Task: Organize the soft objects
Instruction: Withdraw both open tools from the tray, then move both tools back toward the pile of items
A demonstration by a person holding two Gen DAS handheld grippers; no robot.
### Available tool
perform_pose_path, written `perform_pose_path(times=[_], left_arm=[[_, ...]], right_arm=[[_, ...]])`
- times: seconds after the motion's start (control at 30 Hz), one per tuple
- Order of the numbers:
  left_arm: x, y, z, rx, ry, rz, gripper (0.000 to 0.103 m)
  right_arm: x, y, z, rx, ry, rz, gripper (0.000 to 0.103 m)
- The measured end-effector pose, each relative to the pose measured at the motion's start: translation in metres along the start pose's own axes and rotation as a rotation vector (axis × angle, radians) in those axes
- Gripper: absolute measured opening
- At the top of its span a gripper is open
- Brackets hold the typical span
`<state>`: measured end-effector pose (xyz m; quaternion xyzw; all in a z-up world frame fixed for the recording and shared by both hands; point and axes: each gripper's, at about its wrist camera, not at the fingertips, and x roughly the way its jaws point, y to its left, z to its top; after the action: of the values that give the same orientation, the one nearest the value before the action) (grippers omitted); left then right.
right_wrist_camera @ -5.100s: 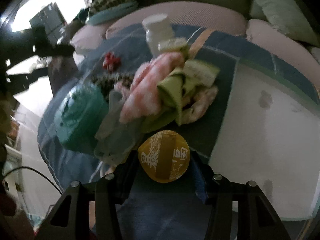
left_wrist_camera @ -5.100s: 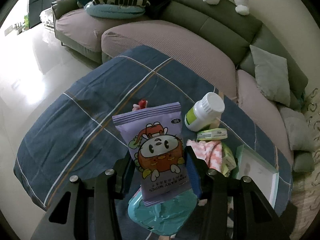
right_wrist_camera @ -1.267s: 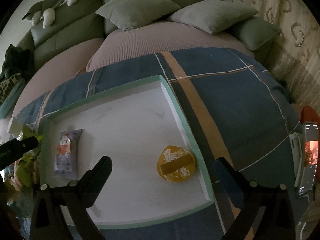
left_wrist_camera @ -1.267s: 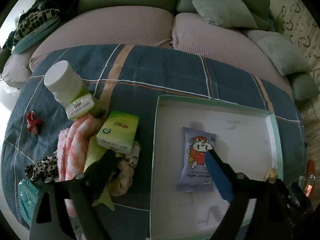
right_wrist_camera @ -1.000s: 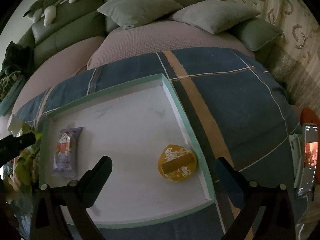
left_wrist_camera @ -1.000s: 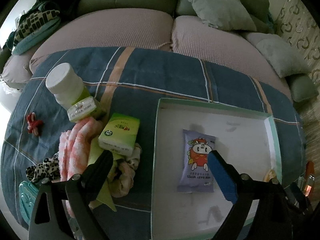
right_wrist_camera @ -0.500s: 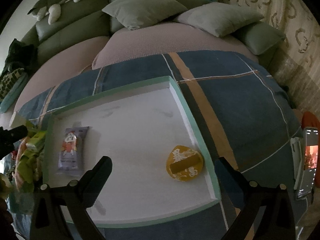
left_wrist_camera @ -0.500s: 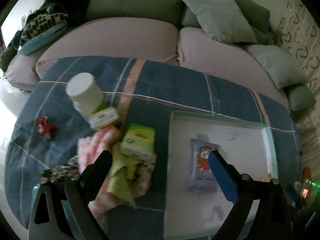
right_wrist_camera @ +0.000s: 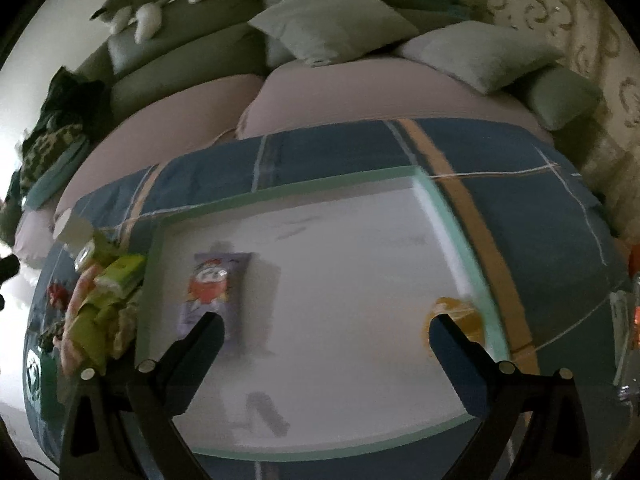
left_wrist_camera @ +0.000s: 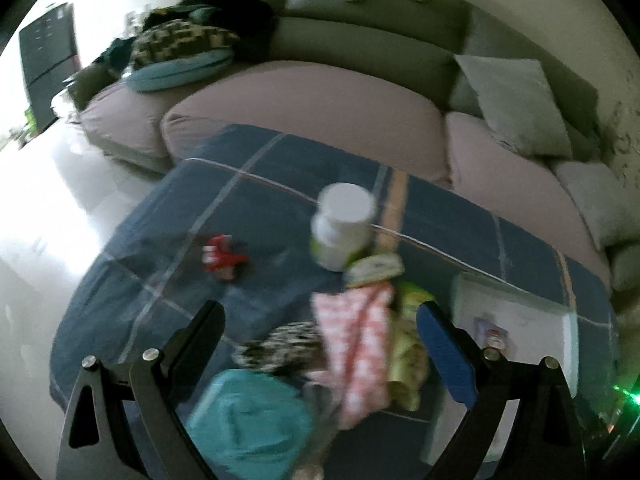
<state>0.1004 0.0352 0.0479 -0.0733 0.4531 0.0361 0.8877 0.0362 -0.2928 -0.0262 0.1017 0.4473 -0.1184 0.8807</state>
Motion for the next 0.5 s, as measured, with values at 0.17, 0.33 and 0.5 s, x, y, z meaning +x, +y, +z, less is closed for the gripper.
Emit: perform_pose_path(times=[0.17, 0.33, 0.5], left_arm=[[0.003, 0.039, 0.0, -0.08, 0.002, 0.059, 0.097], [0.006, 0.072, -0.002, -0.175, 0.019, 0.048, 0.097], [0.016, 0.088, -0.005, -0.221, 0.04, 0.035, 0.097]], right_arm=[[0.004, 0.036, -0.006, -0.075, 0.016, 0.05, 0.103], [0.009, 0.068, -0.015, -0.145, 0.036, 0.092, 0.103], [0.01, 0.093, -0.022, -0.196, 0.045, 0.127, 0.103]])
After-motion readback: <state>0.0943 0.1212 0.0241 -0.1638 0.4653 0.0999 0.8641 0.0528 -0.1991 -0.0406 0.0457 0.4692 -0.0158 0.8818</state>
